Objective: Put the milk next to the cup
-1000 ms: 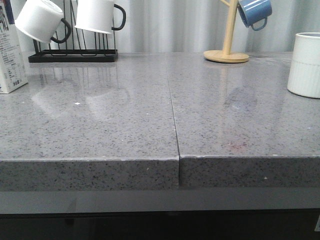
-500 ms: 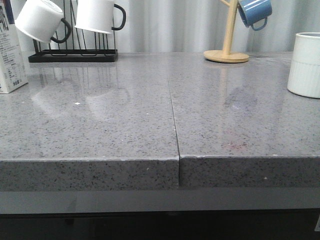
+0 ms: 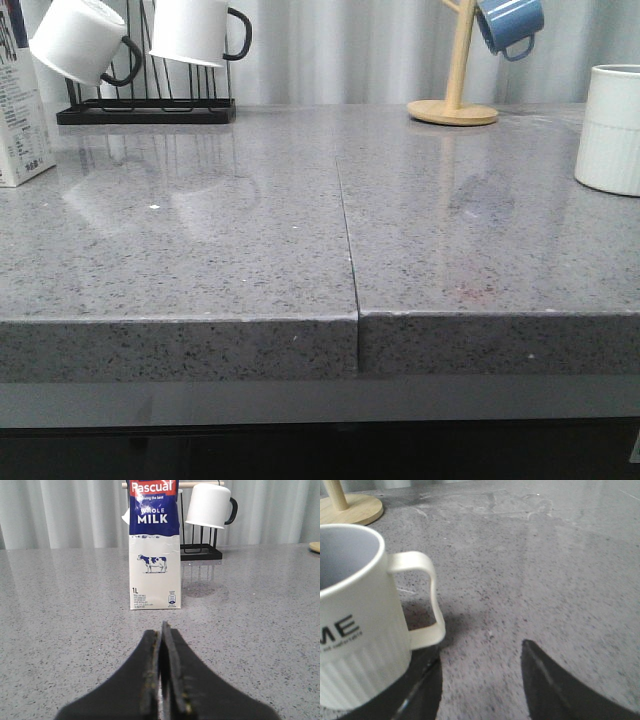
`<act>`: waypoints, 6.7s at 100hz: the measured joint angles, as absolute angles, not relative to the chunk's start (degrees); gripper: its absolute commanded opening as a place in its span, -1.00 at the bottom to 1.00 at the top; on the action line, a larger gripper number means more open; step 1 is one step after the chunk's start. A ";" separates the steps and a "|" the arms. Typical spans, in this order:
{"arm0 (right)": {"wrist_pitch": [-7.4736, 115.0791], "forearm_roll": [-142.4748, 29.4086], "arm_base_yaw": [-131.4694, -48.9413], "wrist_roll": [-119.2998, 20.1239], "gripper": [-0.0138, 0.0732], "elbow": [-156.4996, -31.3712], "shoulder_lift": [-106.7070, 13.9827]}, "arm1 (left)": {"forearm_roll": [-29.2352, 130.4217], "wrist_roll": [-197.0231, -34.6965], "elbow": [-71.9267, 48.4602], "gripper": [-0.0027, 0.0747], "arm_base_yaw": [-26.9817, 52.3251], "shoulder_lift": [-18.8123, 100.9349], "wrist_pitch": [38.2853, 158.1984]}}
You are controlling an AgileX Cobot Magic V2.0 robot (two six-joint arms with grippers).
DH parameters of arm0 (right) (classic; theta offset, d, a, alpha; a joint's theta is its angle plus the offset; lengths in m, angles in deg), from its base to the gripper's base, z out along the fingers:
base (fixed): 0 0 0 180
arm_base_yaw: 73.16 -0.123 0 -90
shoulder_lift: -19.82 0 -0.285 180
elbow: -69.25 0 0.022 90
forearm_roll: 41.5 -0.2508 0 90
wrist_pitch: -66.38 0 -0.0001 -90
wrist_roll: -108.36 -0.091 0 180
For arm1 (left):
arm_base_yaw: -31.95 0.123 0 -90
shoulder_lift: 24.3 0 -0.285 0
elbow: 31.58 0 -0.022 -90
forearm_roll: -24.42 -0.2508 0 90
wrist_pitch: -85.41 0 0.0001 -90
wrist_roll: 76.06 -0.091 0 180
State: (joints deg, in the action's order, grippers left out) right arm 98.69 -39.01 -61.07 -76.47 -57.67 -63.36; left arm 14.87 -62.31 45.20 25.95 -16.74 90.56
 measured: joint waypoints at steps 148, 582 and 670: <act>106.26 -26.91 -61.31 -85.88 -0.93 -73.07 -83.00 | 14.87 -62.31 45.20 -0.99 25.95 -16.74 90.56; 63.10 -37.84 -74.68 -80.93 -0.10 -52.53 -17.23 | 14.87 -62.31 45.20 -0.98 25.95 -16.74 90.56; 59.93 -37.71 -74.58 -81.07 -0.96 -52.53 -14.57 | 14.87 -62.31 45.20 -0.99 25.95 -16.74 90.56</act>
